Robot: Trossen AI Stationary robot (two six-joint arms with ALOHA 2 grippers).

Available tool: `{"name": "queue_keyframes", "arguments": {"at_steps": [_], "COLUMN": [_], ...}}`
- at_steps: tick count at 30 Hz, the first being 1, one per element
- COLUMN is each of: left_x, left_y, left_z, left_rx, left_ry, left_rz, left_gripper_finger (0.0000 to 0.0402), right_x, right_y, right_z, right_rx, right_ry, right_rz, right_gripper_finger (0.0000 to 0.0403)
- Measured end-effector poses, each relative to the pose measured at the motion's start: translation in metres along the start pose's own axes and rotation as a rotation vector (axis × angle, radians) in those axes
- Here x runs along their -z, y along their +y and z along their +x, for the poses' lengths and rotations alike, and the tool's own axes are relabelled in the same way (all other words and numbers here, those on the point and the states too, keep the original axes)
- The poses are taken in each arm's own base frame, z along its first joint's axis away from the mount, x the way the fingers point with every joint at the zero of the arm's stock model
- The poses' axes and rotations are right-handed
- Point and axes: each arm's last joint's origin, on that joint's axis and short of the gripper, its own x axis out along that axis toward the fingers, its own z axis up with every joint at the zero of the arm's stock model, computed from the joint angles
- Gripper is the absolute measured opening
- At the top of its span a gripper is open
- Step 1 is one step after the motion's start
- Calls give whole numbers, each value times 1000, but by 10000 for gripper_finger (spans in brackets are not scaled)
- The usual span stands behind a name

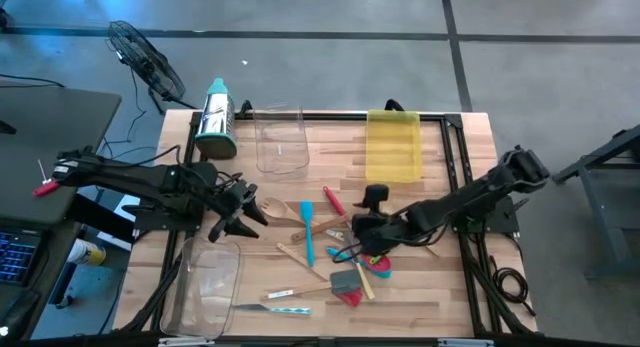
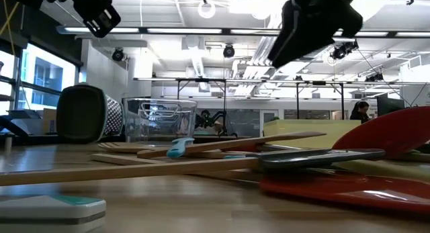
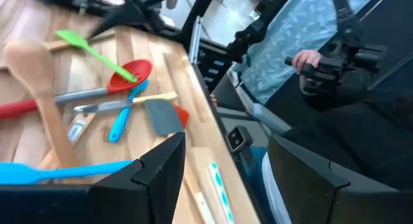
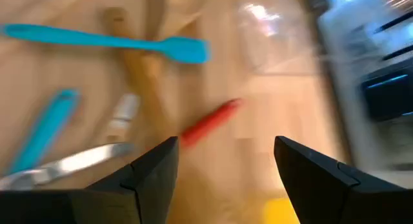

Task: Pick & Place Kitchen Items
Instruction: Put the brown wooden serving spoon into the yellow bin

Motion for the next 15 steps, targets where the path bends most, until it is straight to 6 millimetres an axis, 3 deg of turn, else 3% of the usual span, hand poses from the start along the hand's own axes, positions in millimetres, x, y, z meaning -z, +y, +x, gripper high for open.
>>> {"name": "queue_keyframes", "arguments": {"at_steps": [6, 15], "left_x": [-3, -2], "left_y": [2, 4], "left_z": [6, 8], "left_rx": [-14, -25], "left_ry": [-22, -16], "left_rz": [42, 85], "left_gripper_finger": [217, 217], "right_x": [5, 6], "right_y": [1, -39], "right_z": [21, 49], "right_rx": [-145, -253], "right_ry": [112, 210], "right_rz": [120, 241], "right_gripper_finger": [247, 247]}}
